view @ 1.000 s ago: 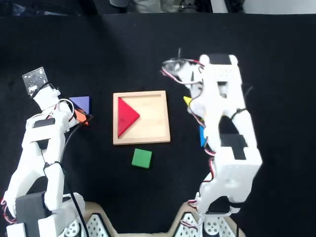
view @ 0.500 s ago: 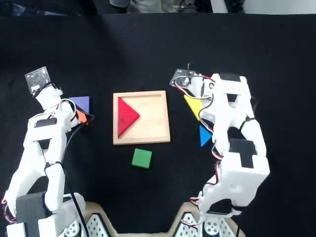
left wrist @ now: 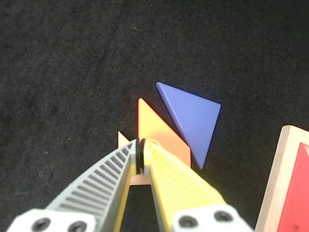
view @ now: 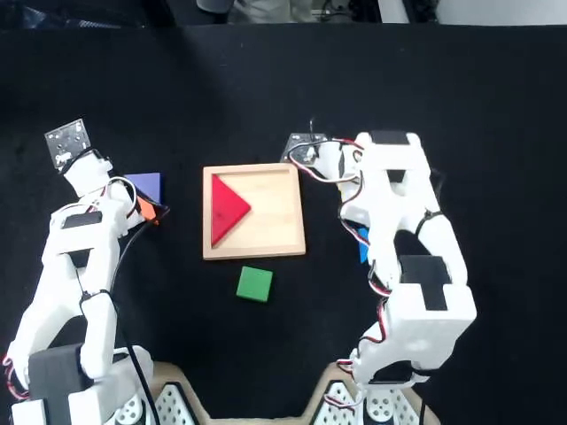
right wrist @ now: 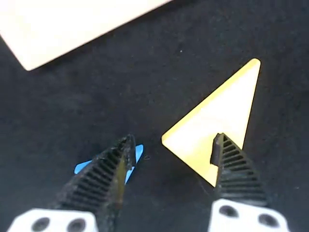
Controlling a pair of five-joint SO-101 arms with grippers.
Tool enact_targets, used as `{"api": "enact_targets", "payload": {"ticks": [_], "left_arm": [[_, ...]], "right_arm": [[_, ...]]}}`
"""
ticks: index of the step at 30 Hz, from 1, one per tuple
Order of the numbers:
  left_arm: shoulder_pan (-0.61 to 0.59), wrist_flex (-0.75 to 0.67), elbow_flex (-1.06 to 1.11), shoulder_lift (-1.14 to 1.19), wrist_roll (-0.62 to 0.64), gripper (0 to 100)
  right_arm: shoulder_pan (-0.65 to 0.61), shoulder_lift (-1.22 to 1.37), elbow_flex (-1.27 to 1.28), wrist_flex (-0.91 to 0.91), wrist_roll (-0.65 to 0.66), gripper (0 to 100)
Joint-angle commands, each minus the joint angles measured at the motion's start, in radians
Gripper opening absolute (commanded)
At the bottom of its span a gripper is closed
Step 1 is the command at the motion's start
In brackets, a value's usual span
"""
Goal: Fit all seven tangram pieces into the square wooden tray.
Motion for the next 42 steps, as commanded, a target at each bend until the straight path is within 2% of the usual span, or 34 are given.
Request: {"api": "enact_targets", "payload": {"ticks": [1, 14, 19, 30, 42], "left_arm": [[0.012, -0.018, -0.019, -0.005, -0.012, 5], [0.012, -0.018, -0.019, -0.005, -0.012, 5], [0.012, -0.018, -0.019, -0.005, -0.012, 5], [0.012, -0.018, -0.018, -0.005, -0.012, 5], [0.013, -0.018, -0.018, -0.005, -0.012, 5]], "right_arm": [[0.011, -0.016, -0.007, -0.034, -0.020, 25.5], [0.057, 0.031, -0.056, -0.032, -0.017, 25.6], [0.100, 0.033, -0.054, -0.049, -0.014, 32.8], [0.020, 0.033, -0.016, -0.048, 0.009, 33.5], [0.011, 0.001, -0.042, 0.009, 0.008, 29.2]]}}
